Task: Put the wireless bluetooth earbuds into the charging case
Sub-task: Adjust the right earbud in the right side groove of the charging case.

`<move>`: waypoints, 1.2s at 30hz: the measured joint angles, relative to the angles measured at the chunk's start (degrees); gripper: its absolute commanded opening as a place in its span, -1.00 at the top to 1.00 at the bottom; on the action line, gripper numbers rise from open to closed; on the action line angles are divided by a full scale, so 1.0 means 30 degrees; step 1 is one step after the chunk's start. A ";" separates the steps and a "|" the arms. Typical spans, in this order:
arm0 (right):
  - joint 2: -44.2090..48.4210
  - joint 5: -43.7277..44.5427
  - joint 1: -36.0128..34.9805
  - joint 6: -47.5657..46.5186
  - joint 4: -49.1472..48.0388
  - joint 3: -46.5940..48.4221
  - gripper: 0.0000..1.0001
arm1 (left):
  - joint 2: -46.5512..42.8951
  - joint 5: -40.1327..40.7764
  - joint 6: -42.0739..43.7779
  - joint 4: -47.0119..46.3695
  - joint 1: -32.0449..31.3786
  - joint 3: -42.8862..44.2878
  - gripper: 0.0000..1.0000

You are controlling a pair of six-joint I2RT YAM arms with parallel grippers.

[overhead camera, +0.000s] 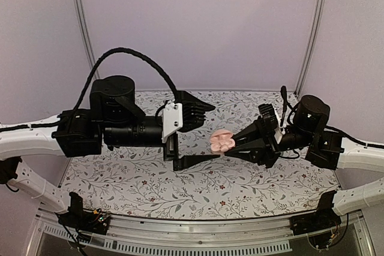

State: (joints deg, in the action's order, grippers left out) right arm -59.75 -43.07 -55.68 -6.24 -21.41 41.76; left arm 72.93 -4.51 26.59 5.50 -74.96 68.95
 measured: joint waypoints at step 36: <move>-0.0758 -0.0656 -0.0583 -0.1107 0.1086 0.0641 1.00 | 0.0576 0.0277 0.0007 -0.0022 0.0117 0.0080 -0.99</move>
State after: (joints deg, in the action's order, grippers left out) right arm -62.02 -45.04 -57.43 -9.56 -18.15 43.68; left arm 74.65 -3.68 26.61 5.43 -74.61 69.19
